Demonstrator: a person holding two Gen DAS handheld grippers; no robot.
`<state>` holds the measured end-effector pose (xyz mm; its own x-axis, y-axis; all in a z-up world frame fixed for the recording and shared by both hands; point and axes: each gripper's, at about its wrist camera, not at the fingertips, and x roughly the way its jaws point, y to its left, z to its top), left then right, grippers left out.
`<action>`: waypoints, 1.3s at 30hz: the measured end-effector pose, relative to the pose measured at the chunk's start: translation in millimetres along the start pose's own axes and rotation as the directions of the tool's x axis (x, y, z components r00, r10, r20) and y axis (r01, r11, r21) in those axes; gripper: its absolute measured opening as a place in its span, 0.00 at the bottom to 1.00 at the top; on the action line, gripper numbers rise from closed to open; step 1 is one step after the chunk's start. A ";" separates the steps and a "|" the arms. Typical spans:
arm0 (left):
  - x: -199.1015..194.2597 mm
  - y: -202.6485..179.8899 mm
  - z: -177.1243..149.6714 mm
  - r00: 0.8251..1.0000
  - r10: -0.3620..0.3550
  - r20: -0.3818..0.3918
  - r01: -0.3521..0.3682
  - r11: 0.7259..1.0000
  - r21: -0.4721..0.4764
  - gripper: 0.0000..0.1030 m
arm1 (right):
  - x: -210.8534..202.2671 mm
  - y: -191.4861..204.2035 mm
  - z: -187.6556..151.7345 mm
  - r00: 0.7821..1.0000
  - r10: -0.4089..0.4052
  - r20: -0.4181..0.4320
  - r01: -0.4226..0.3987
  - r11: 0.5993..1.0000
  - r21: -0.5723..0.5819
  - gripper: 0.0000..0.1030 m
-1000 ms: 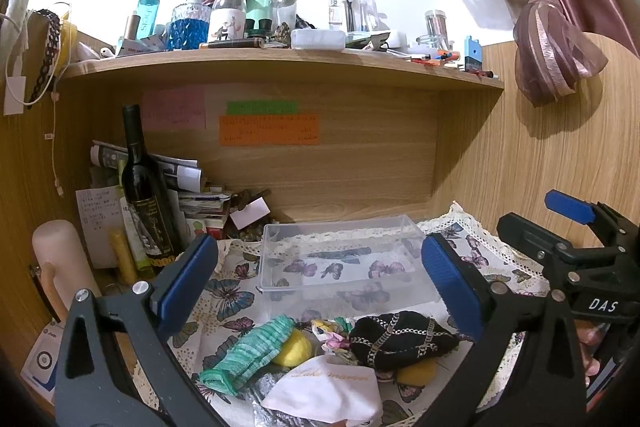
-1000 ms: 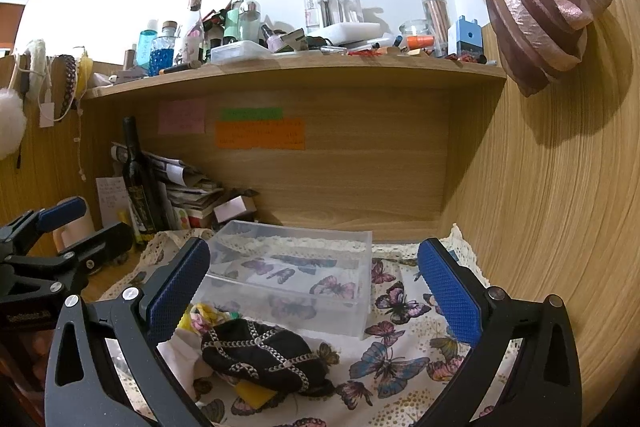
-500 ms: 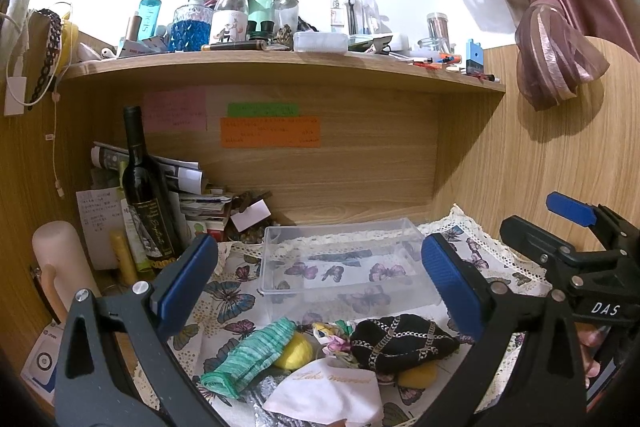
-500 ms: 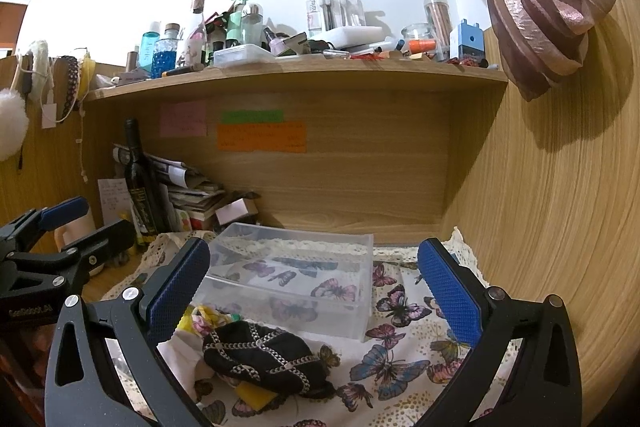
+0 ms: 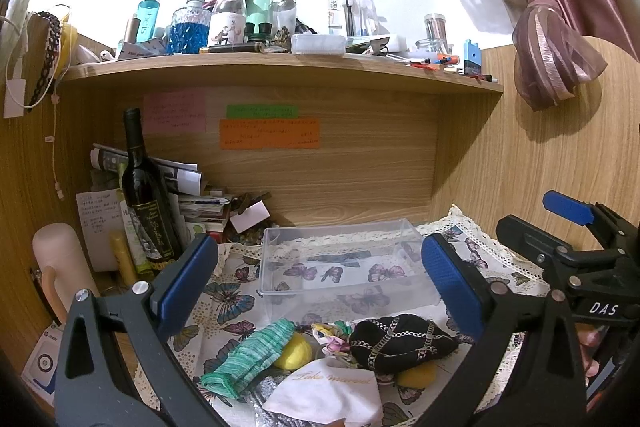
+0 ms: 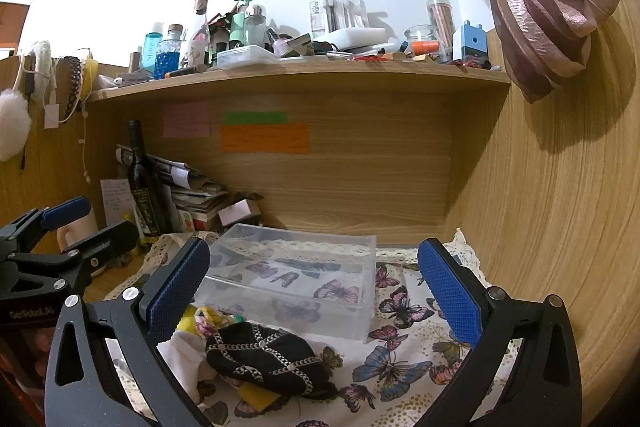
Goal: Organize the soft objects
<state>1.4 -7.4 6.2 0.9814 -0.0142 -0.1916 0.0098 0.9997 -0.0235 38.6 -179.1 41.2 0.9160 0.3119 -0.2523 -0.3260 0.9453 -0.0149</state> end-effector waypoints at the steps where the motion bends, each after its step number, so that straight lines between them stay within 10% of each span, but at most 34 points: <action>1: 0.0 -0.1 -0.1 1.000 0.000 0.000 0.000 1.000 0.000 1.00 | 0.1 0.1 0.1 1.000 -0.001 0.000 0.001 1.000 0.000 1.00; 32: 14.5 4.6 -3.7 0.998 -0.043 -0.053 0.042 0.999 -0.027 1.00 | 11.5 -1.0 -7.4 0.999 0.043 -0.022 -0.043 0.999 0.007 1.00; 39: 32.1 26.8 -28.3 0.986 -0.017 -0.166 0.010 0.999 -0.045 0.80 | 42.9 -8.1 -32.0 0.979 0.105 -0.173 -0.099 0.994 0.046 0.92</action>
<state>27.7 18.3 -28.3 0.9357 -0.0344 -0.3512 0.0107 0.9975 -0.0692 73.1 -176.4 -0.5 0.8222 0.3886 -0.4160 -0.4038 0.9132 0.0548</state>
